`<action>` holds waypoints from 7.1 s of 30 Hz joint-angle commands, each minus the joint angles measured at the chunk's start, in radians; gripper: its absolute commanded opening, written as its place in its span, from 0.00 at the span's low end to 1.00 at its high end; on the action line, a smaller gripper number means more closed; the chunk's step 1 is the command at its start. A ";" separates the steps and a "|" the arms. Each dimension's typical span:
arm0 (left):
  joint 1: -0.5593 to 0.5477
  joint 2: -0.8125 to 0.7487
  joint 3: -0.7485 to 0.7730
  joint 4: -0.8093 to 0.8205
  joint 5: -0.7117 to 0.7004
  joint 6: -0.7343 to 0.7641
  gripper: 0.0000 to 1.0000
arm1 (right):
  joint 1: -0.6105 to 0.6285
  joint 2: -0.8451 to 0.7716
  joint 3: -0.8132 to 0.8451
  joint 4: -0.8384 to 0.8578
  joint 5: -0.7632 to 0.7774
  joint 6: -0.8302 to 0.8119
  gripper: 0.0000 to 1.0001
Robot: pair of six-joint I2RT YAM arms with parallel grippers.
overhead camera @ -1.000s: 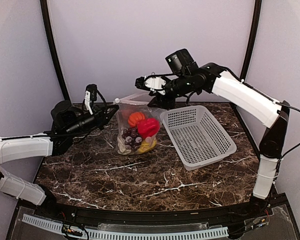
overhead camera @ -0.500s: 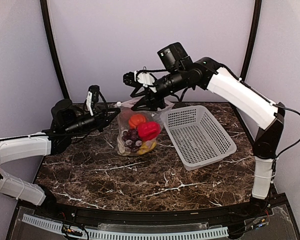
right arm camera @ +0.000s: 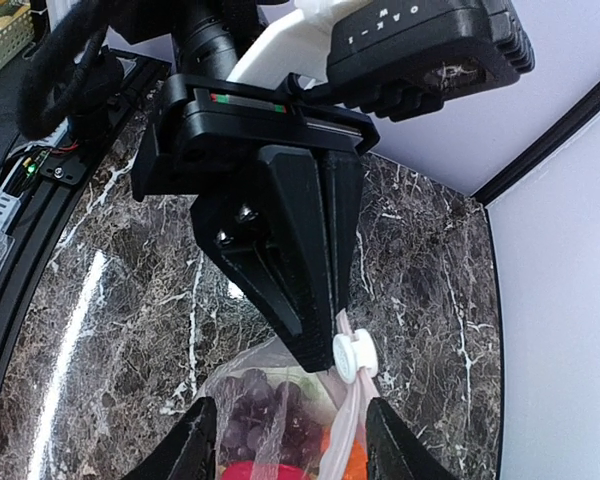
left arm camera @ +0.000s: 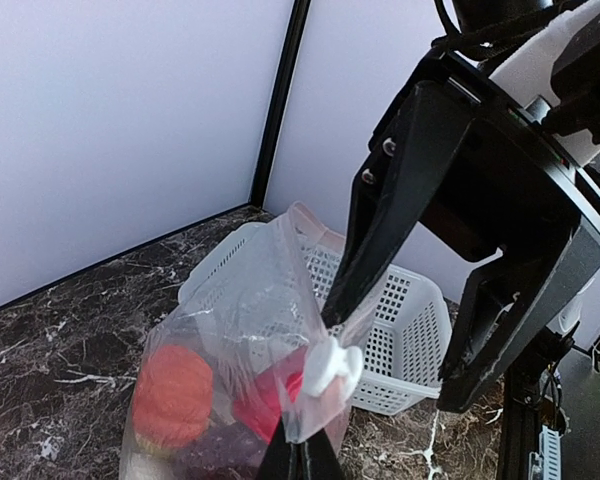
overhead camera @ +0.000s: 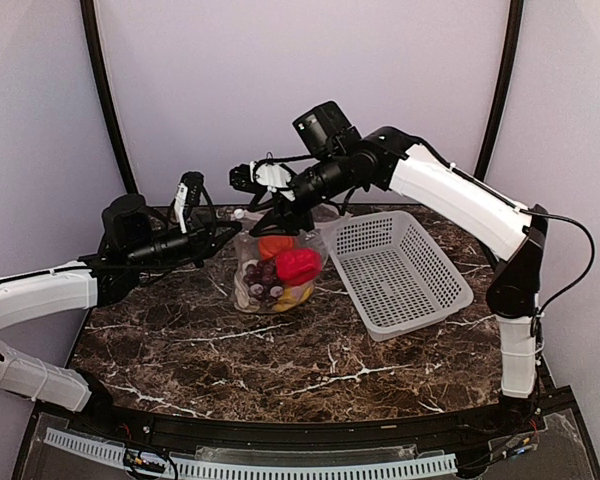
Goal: Place the food in the zip-top bag and seal the zipper
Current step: Zip the zipper on the zipper food storage bag.
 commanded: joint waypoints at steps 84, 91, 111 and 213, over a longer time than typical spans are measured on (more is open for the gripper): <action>-0.062 -0.075 -0.012 -0.024 -0.125 0.130 0.01 | -0.032 0.026 -0.005 -0.029 0.105 0.027 0.03; -0.062 -0.068 -0.011 -0.023 -0.127 0.123 0.01 | -0.057 0.005 -0.039 -0.050 0.109 0.019 0.03; -0.063 0.056 0.127 -0.120 0.034 0.125 0.41 | -0.046 -0.013 -0.028 -0.089 0.079 0.004 0.04; -0.039 0.002 0.086 -0.070 -0.319 0.183 0.01 | -0.324 -0.186 -0.251 -0.258 0.164 -0.057 0.13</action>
